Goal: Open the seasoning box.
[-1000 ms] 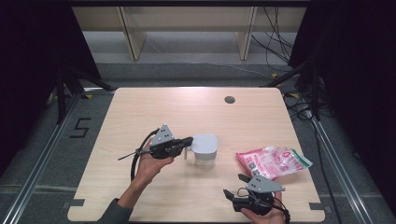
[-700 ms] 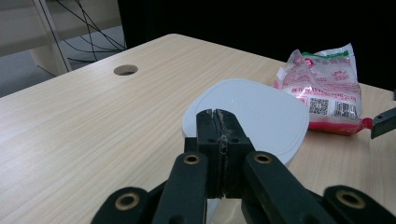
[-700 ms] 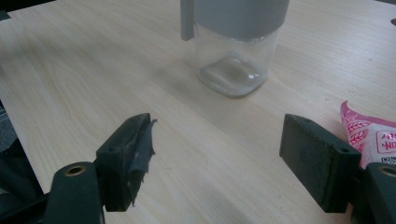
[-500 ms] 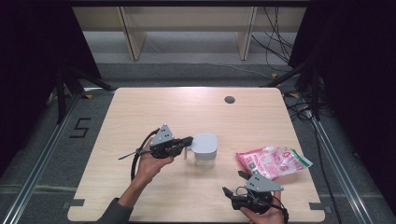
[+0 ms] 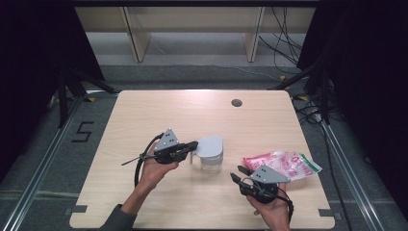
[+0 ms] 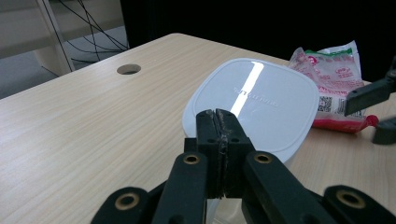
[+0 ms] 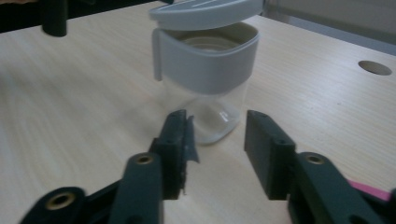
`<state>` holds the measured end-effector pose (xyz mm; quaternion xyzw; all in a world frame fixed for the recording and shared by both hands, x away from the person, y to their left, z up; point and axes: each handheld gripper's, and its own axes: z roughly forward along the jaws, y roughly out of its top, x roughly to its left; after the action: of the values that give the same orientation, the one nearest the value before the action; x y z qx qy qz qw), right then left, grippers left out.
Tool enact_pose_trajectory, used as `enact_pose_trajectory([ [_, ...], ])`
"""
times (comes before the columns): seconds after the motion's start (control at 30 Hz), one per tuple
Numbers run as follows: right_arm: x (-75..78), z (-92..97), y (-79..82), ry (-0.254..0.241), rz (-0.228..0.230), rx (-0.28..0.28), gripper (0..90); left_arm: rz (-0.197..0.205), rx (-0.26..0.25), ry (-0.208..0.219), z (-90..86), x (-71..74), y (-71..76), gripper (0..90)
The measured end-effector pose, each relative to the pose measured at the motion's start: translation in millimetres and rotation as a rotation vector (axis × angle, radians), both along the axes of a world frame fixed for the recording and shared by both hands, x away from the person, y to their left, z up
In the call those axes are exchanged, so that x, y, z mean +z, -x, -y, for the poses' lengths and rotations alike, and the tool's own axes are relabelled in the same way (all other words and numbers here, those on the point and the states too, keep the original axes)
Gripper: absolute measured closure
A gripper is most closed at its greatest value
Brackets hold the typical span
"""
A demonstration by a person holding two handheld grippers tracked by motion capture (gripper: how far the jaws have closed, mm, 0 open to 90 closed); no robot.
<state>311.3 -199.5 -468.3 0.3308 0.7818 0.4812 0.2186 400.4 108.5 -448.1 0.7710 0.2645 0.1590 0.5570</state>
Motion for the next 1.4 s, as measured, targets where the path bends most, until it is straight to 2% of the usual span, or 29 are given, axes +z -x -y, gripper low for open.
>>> enact_pose_trajectory([
  [0.1, 2.7, -2.0, -9.8, -0.031, 0.019, 0.015, 76.7, 0.000, 0.006, 0.002, 0.1, -0.3, 0.2, 88.2],
  [0.17, 6.2, -4.3, -14.2, -0.031, 0.021, 0.032, 83.4, 0.004, 0.002, -0.002, 0.0, -0.2, 0.1, 88.3],
  [0.2, 6.8, -6.2, -14.5, -0.046, 0.025, 0.017, 85.3, 0.004, 0.001, -0.001, -0.1, -0.2, -0.1, 88.3],
  [0.23, 8.0, -6.8, -18.0, -0.038, 0.059, 0.027, 88.1, 0.002, 0.001, 0.001, -0.1, -0.3, -0.2, 88.3],
  [0.27, 9.4, -7.4, -19.6, -0.039, 0.045, 0.035, 89.7, 0.003, 0.001, -0.001, -0.3, -0.4, -0.3, 88.3],
  [0.3, 10.6, -8.4, -21.9, -0.026, 0.049, 0.032, 90.0, 0.003, 0.004, -0.003, -0.3, -0.4, 0.1, 88.4],
  [0.4, 12.5, -12.8, -26.2, -0.029, 0.017, 0.043, 90.0, 0.004, 0.001, 0.000, -0.5, -0.8, -0.6, 88.5],
  [0.43, 12.9, -14.5, -29.1, -0.023, 0.049, 0.048, 90.0, 0.004, -0.002, 0.001, -0.6, -1.0, -0.9, 88.5],
  [0.47, 14.2, -15.6, -29.0, -0.030, 0.023, 0.044, 90.0, 0.001, 0.001, 0.003, -0.4, -1.1, -0.7, 88.5],
  [0.5, 14.5, -17.1, -32.5, -0.027, 0.048, 0.046, 90.0, 0.021, -0.011, -0.012, -1.2, -0.5, -1.7, 88.5],
  [0.57, 16.0, -19.7, -34.7, -0.030, 0.031, 0.046, 90.0, 0.002, 0.001, 0.001, -0.4, -1.0, -0.6, 88.5],
  [0.6, 16.0, -21.1, -35.5, -0.034, 0.038, 0.040, 90.0, 0.005, -0.006, 0.003, -0.6, -1.2, -1.6, 88.5],
  [0.63, 17.2, -21.6, -37.2, -0.019, 0.023, 0.056, 90.0, 0.010, -0.007, -0.004, -1.2, -1.1, -2.0, 88.5],
  [0.7, 17.5, -24.4, -41.2, -0.018, 0.037, 0.049, 90.0, 0.014, -0.006, -0.008, -1.3, -1.2, -1.6, 88.6],
  [0.8, 17.6, -28.4, -43.9, -0.027, 0.026, 0.066, 90.0, 0.011, -0.002, -0.011, -1.6, -1.1, -1.8, 88.6],
  [0.87, 18.1, -28.9, -45.3, -0.015, 0.043, 0.065, 90.0, 0.011, -0.004, -0.004, -1.4, -1.6, -1.7, 88.6],
  [0.9, 18.4, -30.6, -45.2, -0.024, 0.048, 0.064, 90.0, 0.015, -0.007, -0.008, -1.5, -1.4, -1.8, 88.6],
  [0.93, 20.4, -30.2, -46.0, -0.013, 0.051, 0.080, 90.0, 0.014, -0.008, -0.005, -1.5, -1.4, -2.0, 88.6],
  [0.97, 21.8, -32.2, -45.0, -0.027, 0.036, 0.068, 90.0, 0.008, 0.001, -0.006, -1.4, -1.5, -1.6, 88.5],
  [1.0, 22.7, -33.2, -45.6, -0.023, 0.050, 0.067, 90.0, 0.007, 0.001, -0.003, -1.4, -1.8, -1.8, 88.6],
  [1.03, 23.5, -34.0, -46.7, -0.026, 0.033, 0.077, 90.0, 0.003, 0.005, -0.001, -1.4, -2.0, -1.5, 88.5],
  [1.1, 24.5, -35.8, -48.7, -0.016, 0.044, 0.084, 90.0, 0.005, 0.007, -0.003, -2.2, -2.1, -1.4, 87.9],
  [1.13, 23.7, -37.6, -48.2, -0.028, 0.054, 0.067, 90.0, 0.004, -0.002, 0.005, -3.0, -2.2, -2.7, 86.7],
  [1.2, 25.2, -37.2, -50.4, -0.013, 0.062, 0.090, 90.0, 0.004, 0.010, 0.009, -5.9, -0.9, -3.0, 83.4],
  [1.27, 25.5, -39.1, -48.4, -0.036, 0.032, 0.074, 90.0, -0.012, 0.019, 0.032, -8.1, -0.1, -0.7, 77.3],
  [1.37, 26.2, -40.0, -50.5, -0.033, 0.039, 0.087, 90.0, -0.004, 0.012, 0.022, -14.2, 2.3, 4.7, 69.0],
  [1.4, 27.3, -40.2, -50.5, -0.020, 0.056, 0.087, 90.0, -0.004, 0.012, 0.022, -14.2, 2.3, 4.7, 65.5],
])
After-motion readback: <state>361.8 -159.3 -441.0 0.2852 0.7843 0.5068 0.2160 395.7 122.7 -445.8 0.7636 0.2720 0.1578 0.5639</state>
